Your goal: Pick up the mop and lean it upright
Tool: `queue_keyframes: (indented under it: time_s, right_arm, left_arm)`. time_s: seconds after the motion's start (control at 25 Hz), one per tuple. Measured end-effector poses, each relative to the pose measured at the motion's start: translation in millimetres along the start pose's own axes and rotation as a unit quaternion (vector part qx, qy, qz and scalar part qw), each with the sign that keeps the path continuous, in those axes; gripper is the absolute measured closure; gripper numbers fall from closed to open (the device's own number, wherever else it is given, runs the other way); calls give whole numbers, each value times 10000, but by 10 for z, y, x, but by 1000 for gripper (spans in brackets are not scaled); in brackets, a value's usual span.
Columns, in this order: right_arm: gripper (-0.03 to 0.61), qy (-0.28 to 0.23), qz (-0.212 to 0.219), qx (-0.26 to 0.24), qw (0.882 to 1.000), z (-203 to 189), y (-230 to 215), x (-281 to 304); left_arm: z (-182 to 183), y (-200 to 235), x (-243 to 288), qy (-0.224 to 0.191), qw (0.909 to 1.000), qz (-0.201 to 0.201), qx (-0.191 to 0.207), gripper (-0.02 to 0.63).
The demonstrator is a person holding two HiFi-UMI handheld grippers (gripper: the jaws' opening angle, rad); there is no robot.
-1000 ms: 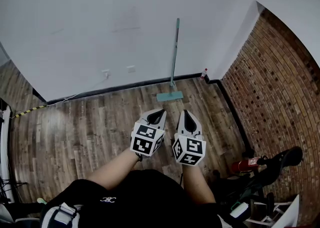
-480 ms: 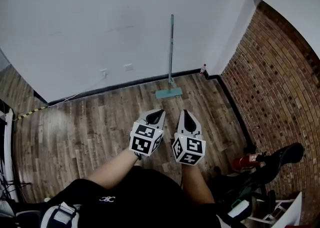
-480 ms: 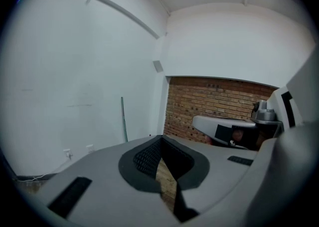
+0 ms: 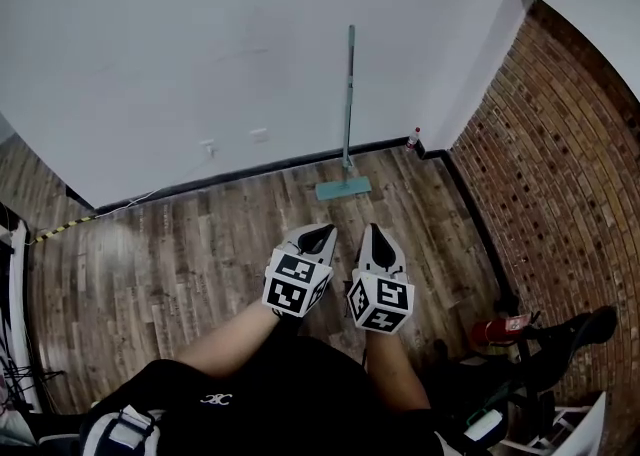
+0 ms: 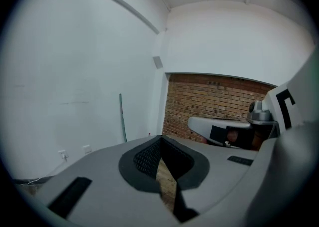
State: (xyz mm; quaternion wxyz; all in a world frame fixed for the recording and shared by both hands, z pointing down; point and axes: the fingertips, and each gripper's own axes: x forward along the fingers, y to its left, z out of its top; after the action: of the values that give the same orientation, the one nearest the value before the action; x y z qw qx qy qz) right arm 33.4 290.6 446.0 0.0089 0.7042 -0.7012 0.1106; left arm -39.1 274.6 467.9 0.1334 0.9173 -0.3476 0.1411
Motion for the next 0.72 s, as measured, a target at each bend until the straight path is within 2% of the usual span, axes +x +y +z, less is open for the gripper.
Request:
queue_keyframes:
  time_s: [0.24,0.48,0.72]
  right_arm:
    - [565,-69,-48,-152,9998,260,-73,680]
    - [565,35,-96,-299,9995,328,4,1251]
    - [565,23,-214,-304,9993,453,-22,1738]
  left_arm:
    - [424,467,464,-241,9996,-82,-72,618]
    - [561,956,850,-160,9994,-183,-259,618]
    - [787,1289,1155,-207,9990,-311,-233,618]
